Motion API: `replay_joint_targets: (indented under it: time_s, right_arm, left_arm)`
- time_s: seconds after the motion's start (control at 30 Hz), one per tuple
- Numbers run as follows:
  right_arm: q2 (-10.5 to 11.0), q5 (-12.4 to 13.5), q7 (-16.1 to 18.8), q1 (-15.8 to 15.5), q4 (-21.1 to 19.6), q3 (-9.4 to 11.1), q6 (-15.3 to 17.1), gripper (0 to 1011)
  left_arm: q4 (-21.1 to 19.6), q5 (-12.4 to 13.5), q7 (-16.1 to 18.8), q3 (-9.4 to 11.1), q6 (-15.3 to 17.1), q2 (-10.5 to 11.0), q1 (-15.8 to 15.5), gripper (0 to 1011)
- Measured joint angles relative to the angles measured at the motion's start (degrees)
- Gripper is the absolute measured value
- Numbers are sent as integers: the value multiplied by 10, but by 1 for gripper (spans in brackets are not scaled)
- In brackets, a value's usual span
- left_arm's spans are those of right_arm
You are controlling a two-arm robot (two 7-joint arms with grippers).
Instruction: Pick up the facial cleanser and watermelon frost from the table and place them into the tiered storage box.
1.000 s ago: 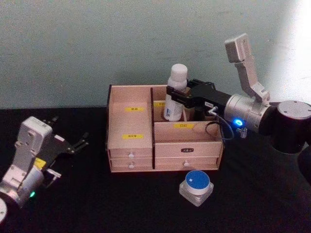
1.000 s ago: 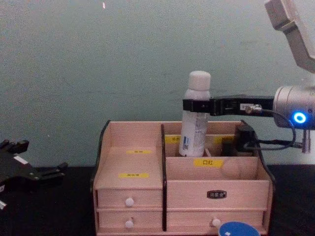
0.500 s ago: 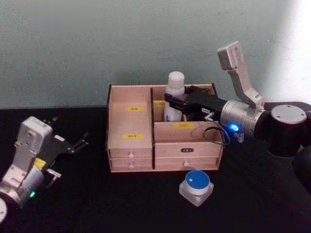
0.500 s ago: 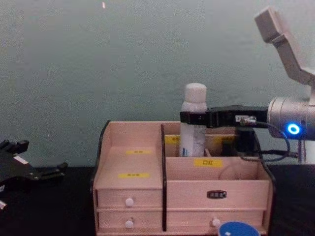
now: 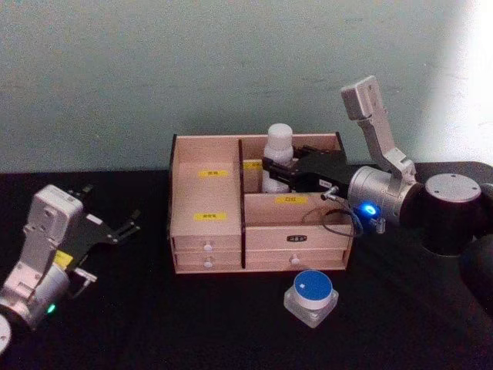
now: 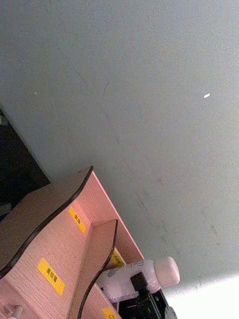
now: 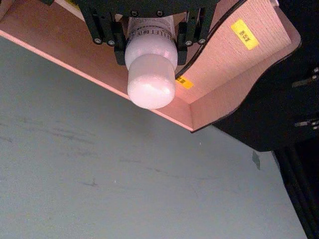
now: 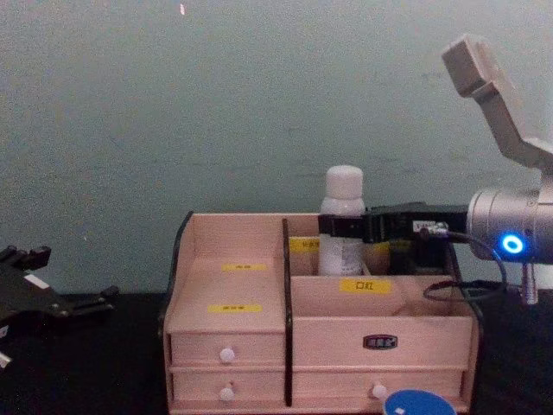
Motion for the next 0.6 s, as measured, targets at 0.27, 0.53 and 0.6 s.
replay_joint_targets:
  time_s: [0.27, 0.53, 0.6]
  right_arm:
    - [-4, -8, 1, 0, 7, 2, 0, 590]
    - [-4, -8, 1, 0, 7, 2, 0, 590]
    - [-4, -8, 1, 0, 7, 2, 0, 590]
  left_arm:
    - [0, 0, 0, 0, 0, 0, 0, 1001]
    - [0, 0, 0, 0, 0, 0, 0, 1001]
    - [0, 0, 0, 0, 0, 0, 0, 1001]
